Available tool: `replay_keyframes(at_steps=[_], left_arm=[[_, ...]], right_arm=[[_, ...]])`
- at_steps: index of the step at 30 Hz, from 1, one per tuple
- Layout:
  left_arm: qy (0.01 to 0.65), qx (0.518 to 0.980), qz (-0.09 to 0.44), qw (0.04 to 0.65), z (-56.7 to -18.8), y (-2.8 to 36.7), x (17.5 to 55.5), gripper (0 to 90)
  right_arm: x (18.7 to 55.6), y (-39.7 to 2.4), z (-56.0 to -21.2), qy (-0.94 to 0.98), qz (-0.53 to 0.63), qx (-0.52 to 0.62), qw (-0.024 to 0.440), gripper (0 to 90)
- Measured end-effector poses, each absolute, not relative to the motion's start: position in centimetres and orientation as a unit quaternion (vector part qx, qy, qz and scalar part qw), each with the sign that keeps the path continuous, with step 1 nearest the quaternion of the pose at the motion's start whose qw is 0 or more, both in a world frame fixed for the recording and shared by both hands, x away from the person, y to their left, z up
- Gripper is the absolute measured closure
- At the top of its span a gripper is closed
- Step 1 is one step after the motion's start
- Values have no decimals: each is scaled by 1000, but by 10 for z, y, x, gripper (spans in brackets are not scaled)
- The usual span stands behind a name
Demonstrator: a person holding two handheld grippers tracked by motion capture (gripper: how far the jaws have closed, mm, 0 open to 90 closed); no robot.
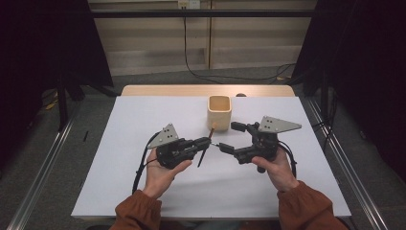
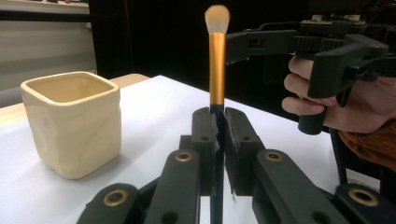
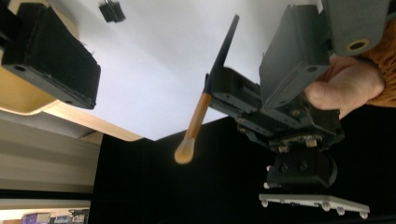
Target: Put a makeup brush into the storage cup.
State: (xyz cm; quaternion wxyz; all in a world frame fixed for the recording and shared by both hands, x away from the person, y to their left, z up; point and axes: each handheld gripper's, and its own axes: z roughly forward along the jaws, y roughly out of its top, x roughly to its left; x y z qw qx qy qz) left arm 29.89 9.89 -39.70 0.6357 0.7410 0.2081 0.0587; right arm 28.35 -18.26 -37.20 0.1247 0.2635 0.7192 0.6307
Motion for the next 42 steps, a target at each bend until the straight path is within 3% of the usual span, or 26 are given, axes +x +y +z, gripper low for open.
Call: replay_keyframes(at_steps=[10,20,27,34,42], left_arm=[[205,742,60,636,-397,101,298,836],[198,747,60,632,-399,98,297,836],[197,746,59,633,-400,96,298,836],[197,746,62,633,-401,96,298,836],[195,747,62,633,-401,96,298,836]], right_arm=[[289,-168,-369,735,623,249,97,153],[299,-164,-372,731,632,247,70,429],[302,-164,-374,721,643,252,57,569],[303,-163,-375,721,643,253,52,652],[304,-163,-377,719,644,258,47,684]])
